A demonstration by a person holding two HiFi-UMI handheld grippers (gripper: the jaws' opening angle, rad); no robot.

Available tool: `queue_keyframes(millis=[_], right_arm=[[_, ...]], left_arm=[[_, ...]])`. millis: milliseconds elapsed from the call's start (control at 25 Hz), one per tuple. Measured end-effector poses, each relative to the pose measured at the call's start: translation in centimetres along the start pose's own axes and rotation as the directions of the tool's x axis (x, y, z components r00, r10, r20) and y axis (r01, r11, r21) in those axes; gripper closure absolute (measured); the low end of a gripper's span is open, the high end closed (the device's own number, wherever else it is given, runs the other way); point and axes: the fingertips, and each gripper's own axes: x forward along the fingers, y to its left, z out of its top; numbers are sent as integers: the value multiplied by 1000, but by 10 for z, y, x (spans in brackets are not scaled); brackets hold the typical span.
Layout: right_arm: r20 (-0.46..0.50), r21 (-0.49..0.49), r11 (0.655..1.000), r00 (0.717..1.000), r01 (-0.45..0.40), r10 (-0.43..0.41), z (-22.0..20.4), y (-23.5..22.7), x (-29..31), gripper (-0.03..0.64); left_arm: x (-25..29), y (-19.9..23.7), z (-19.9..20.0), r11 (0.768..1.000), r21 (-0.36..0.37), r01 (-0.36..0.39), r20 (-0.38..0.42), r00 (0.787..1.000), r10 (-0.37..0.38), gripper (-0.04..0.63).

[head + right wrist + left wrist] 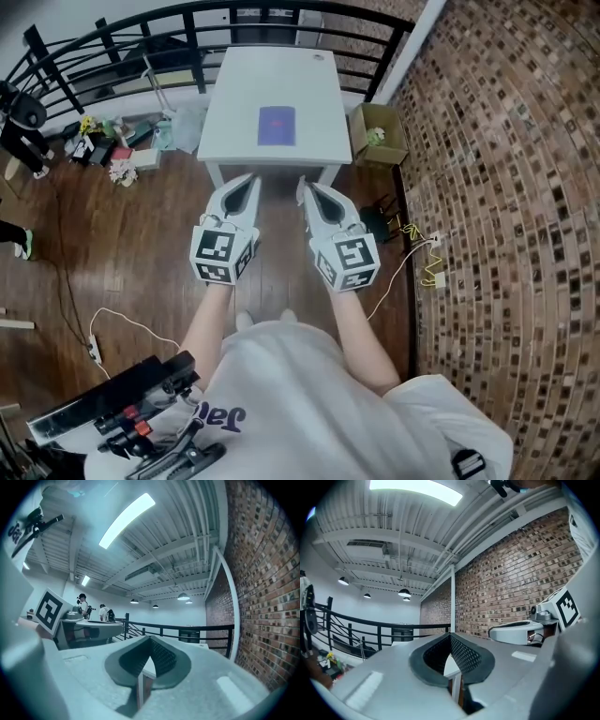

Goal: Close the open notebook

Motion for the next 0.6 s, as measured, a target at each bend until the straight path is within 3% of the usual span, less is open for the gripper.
queue_keyframes(millis=[240,600], right_arm=[[-4,14,1000,1000,8,-8,-6,5,0,627],[-1,34,997,997,72,-72,-11,-34,-13,627]], left_arm=[[-2,2,-7,1000,9,4,-25,1000,-4,578],[20,-12,-11,1000,13,18,-36,999,-17,578]])
